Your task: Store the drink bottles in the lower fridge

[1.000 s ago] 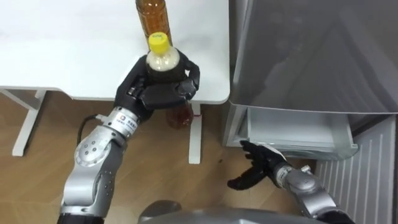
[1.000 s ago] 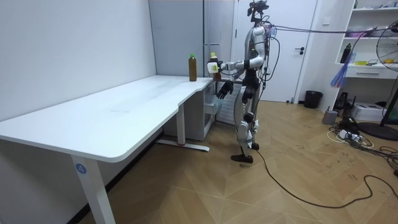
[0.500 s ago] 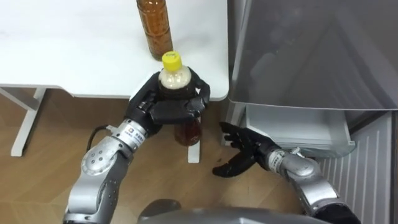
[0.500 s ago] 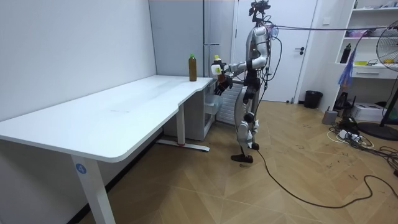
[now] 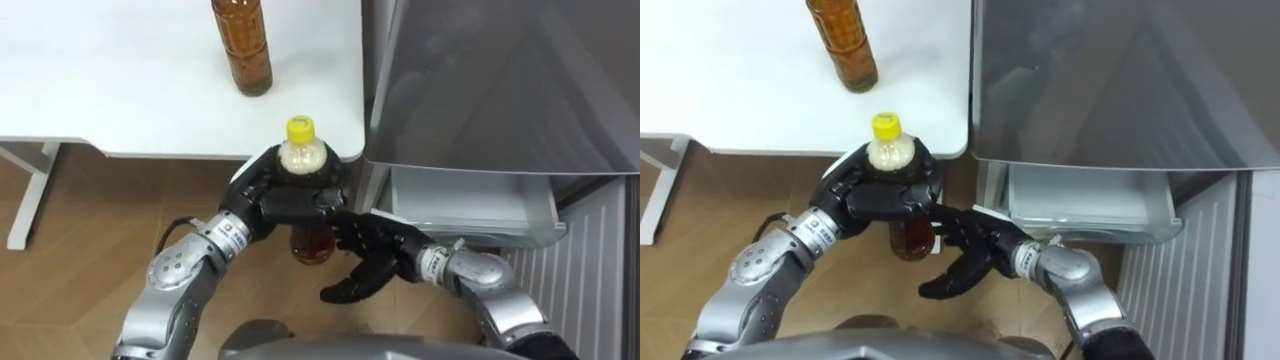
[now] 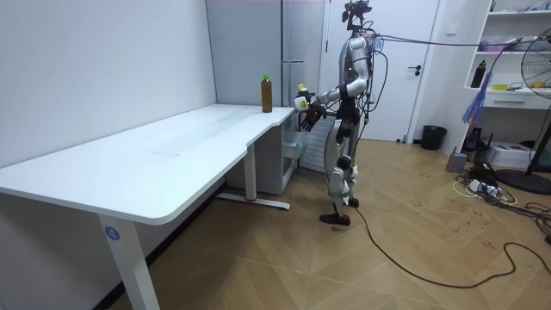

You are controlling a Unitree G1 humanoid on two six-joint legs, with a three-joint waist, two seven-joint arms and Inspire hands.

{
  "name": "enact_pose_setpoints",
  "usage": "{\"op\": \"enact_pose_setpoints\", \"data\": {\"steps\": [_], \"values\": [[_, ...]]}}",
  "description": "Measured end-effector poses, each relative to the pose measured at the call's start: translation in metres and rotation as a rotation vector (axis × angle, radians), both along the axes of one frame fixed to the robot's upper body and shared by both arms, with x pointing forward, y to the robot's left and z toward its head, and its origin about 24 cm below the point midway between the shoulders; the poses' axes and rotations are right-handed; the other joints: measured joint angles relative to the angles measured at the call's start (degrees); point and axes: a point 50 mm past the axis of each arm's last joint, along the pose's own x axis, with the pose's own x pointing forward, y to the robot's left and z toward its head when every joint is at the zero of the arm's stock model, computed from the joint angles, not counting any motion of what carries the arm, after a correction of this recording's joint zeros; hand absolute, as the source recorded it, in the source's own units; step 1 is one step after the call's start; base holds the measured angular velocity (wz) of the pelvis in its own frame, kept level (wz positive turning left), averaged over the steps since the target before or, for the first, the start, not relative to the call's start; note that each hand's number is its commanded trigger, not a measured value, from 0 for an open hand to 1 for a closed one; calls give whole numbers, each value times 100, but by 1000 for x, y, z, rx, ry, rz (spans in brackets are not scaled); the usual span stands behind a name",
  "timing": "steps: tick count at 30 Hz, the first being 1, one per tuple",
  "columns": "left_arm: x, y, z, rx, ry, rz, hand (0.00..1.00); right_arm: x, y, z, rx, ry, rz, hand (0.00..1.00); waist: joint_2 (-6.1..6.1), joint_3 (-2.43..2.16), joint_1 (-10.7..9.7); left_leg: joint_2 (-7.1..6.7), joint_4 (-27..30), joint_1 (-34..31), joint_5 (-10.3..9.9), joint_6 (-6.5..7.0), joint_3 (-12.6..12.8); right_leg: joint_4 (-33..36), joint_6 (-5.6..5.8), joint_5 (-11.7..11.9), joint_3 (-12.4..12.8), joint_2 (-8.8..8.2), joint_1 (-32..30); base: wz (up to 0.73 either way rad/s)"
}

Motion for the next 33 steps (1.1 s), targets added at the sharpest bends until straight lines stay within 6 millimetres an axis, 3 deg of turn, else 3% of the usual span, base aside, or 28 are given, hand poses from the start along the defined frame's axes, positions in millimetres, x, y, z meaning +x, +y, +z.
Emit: {"op": "enact_pose_setpoints", "data": {"steps": [6,17,25,33], "values": [[-4,-9,-5,-7,23,-35,100,-1,3,3,75,22,35,0,69,25,-2,27,4,-11,-3,1,16,86,-1,1,11,12,-35,0],[-5,-13,-5,-5,24,-80,100,-3,8,5,121,67,72,0,102,4,-14,31,80,-82,-2,1,-5,97,-1,1,1,18,-80,0],[-6,-14,-5,-5,24,-89,100,-2,11,7,125,63,86,0,-49,0,-11,30,105,-136,-3,1,3,98,-2,1,-4,18,-122,0],[-7,-13,-6,10,28,-104,100,-4,11,7,123,69,99,0,-59,4,-8,35,106,-176,-5,5,4,137,-3,3,-7,16,-188,0]]}}
